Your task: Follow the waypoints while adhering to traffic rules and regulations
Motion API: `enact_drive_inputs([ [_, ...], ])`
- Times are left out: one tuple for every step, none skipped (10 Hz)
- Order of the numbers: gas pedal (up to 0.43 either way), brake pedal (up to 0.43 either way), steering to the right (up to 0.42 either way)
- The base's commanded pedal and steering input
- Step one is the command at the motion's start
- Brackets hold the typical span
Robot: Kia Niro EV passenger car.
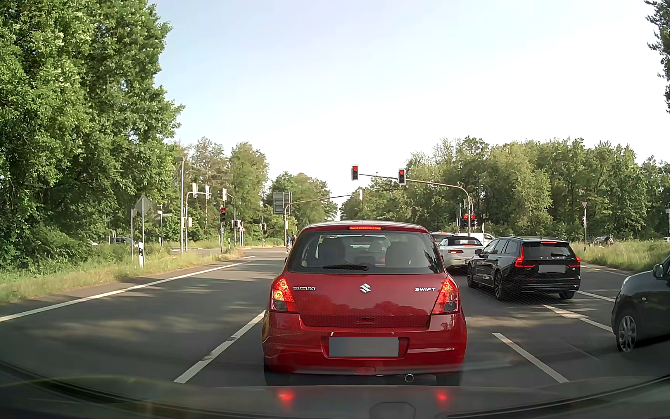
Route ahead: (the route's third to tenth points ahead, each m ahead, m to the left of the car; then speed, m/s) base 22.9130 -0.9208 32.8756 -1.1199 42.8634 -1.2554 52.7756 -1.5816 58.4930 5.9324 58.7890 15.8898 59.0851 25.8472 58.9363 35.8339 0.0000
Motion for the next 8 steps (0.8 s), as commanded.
enact_drive_inputs([
  [0.000,0.268,0.000],
  [0.000,0.268,0.000],
  [0.000,0.268,0.000],
  [0.000,0.268,0.000],
  [0.000,0.268,0.000],
  [0.000,0.268,0.000],
  [0.000,0.268,0.000],
  [0.000,0.268,0.000],
])
